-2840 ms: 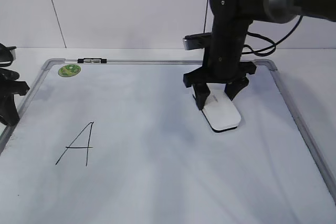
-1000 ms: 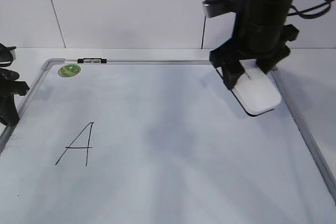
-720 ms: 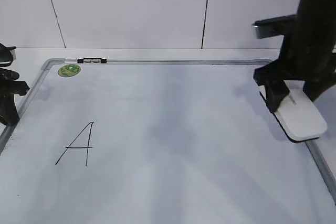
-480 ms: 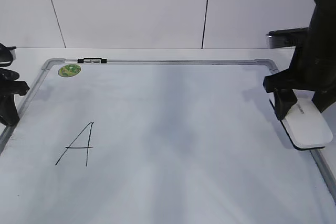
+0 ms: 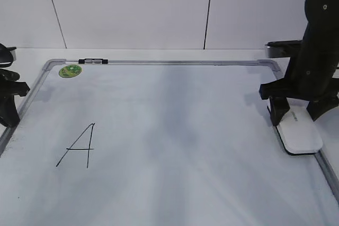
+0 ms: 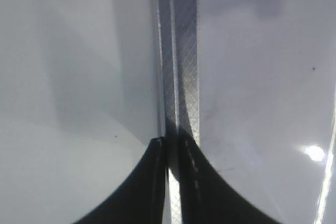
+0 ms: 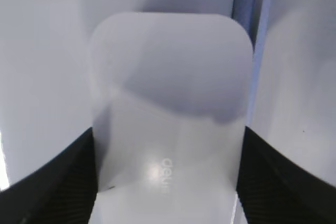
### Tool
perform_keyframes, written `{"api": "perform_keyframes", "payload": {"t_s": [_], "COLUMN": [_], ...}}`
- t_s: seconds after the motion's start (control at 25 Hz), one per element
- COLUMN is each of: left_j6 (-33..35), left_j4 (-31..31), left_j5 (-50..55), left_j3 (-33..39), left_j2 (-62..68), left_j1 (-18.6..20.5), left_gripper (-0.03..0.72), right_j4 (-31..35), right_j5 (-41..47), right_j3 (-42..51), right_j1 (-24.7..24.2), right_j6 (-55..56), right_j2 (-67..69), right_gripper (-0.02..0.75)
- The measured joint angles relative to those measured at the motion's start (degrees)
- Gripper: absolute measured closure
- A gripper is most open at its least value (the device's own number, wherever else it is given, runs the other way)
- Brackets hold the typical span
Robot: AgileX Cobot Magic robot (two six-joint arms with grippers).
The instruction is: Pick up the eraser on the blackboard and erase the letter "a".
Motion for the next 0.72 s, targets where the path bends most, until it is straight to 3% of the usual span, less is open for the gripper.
{"api": "perform_keyframes", "payload": {"t_s": [0.72], "left_j6": [0.0], "left_j4": [-0.1], "left_j5": [0.0], "left_j3": [0.0], "left_j2": [0.0], "left_j1": [0.0], "left_gripper": [0.645], "right_j4": [0.7], "right_j5": [-1.4], "right_j3": [0.0], "right_j1": [-0.7], "right_j6": [0.4], "right_j2": [1.9], "right_gripper": [0.155]}}
